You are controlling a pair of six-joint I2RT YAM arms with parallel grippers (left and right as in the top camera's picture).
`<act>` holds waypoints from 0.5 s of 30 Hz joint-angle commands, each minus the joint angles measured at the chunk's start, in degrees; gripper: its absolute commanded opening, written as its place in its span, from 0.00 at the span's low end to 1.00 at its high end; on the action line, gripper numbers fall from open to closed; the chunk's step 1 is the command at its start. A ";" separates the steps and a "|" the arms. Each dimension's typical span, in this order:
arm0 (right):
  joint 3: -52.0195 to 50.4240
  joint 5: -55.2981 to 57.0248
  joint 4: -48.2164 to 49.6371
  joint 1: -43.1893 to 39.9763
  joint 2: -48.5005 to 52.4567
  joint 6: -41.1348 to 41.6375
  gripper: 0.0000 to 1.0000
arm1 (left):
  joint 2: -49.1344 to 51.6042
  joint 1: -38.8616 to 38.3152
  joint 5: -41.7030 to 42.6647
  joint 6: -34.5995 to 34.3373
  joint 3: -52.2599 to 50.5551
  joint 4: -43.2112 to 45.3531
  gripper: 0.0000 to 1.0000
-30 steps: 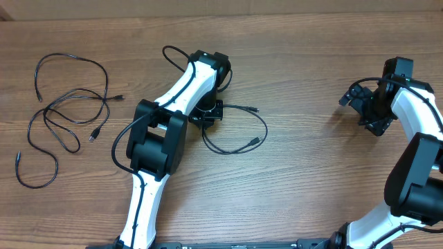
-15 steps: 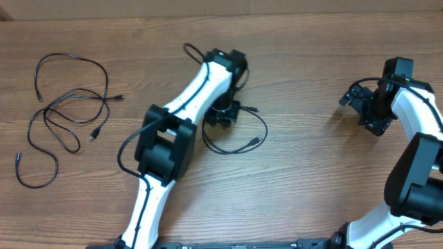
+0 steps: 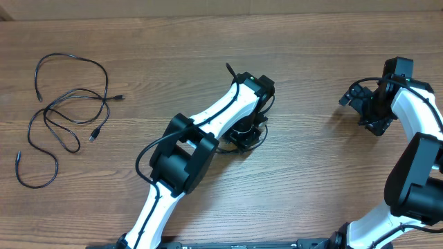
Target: Untangle cables
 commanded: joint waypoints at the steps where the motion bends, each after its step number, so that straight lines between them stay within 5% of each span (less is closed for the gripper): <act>1: -0.22 0.33 0.24 -0.17 -0.11 0.24 1.00 | -1.86 0.55 0.57 2.43 -4.79 4.17 0.45; 3: -0.22 0.35 0.24 -0.17 -0.11 0.24 1.00 | -1.86 0.55 0.57 2.25 -6.67 5.57 0.41; 7: -0.22 0.33 0.24 -0.17 -0.11 0.24 1.00 | -1.86 0.55 0.52 2.23 -9.31 7.28 0.04; 15: -0.22 0.33 0.24 -0.17 -0.11 0.24 1.00 | -1.86 2.82 -0.11 -6.25 -10.27 11.43 0.04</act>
